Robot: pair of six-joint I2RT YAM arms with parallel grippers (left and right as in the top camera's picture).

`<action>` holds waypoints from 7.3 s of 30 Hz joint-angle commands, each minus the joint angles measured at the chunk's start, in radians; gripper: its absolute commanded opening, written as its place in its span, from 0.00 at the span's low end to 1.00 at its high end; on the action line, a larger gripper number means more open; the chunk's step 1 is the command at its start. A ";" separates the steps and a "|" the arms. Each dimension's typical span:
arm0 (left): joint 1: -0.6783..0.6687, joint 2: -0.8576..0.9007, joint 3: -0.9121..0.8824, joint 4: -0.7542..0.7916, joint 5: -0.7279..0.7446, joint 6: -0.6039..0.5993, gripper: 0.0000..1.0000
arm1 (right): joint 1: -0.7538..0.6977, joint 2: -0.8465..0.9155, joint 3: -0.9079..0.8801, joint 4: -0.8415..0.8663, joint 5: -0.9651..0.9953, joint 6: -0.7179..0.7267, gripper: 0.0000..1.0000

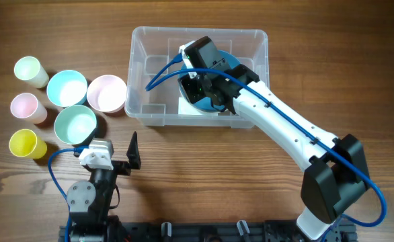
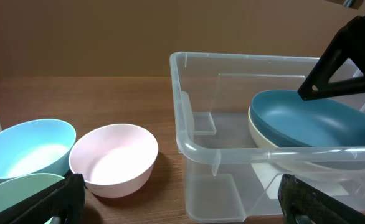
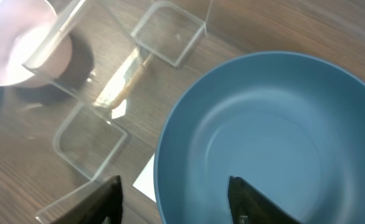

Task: Pack container
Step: 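Carry the second teal bowl over the bin and stack it inside, then open the right gripper and retract it to the upper right, then move the left gripper to the mint green bowl's rim, then grasp the mint green bowl with the left gripper and lift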

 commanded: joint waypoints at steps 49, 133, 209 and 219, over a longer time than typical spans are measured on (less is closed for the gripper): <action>-0.006 -0.007 -0.008 0.003 0.001 0.015 1.00 | -0.254 0.066 0.157 -0.214 0.062 0.183 0.23; -0.006 0.634 1.160 -0.779 0.082 -0.102 1.00 | -0.576 -0.378 0.198 -0.393 0.282 0.193 0.99; 0.478 1.439 0.665 -0.359 -0.123 -0.711 0.22 | -0.576 -0.378 0.198 -0.393 0.282 0.193 0.99; 0.478 1.439 0.657 -0.370 -0.131 -0.711 0.21 | -0.576 -0.378 0.198 -0.393 0.282 0.193 1.00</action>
